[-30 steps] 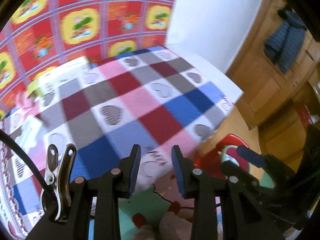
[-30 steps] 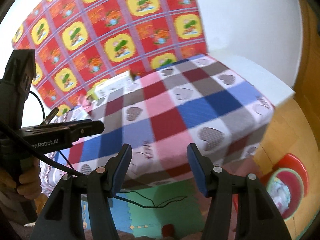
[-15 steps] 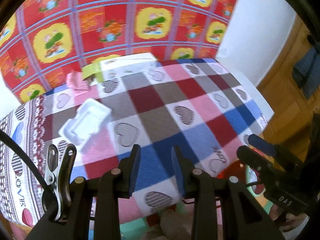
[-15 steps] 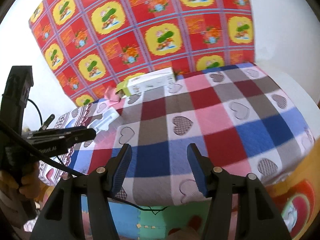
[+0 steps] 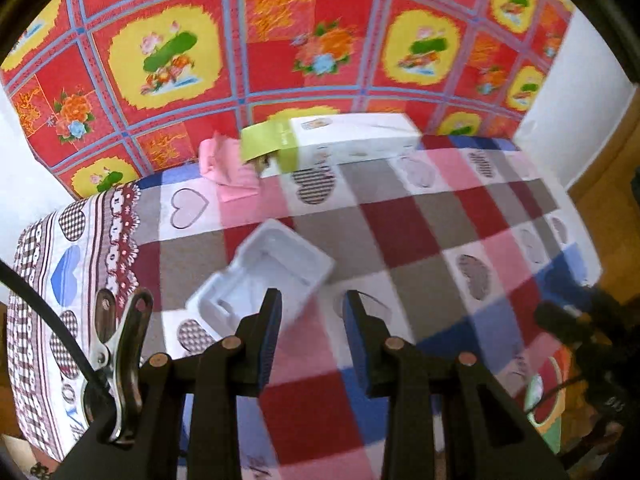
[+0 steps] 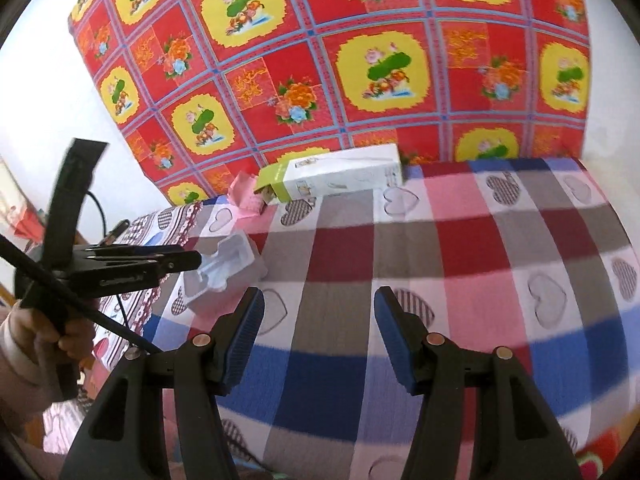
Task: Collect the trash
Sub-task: 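Lower the left tool onto the white plastic tray and close on its rim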
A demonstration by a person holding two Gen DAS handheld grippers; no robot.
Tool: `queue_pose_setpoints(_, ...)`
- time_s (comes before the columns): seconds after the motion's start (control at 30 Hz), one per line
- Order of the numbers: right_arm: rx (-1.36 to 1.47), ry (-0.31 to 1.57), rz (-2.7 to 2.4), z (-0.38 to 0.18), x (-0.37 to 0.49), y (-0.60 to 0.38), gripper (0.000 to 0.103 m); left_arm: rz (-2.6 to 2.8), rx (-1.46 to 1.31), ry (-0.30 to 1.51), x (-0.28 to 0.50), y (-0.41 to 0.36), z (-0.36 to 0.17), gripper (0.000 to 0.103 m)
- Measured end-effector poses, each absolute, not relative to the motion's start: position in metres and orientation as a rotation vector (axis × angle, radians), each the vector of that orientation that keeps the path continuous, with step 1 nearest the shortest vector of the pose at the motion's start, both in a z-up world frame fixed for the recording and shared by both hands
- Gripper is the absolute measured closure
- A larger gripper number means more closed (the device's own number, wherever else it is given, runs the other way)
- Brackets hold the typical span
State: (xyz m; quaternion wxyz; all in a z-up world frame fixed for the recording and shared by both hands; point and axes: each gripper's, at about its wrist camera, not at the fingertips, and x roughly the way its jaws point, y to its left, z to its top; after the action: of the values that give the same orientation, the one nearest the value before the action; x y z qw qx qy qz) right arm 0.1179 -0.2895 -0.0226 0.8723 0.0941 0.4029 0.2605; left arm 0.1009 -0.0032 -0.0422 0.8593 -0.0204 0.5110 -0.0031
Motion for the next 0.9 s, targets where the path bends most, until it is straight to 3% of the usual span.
queue_pose_setpoints(0.9, 0.208, 0.960, 0.532, -0.053, 0.148, -0.269, 0.044, -0.063, 0.130, 1.221, 0.163, 0.050, -0.122, 0.070)
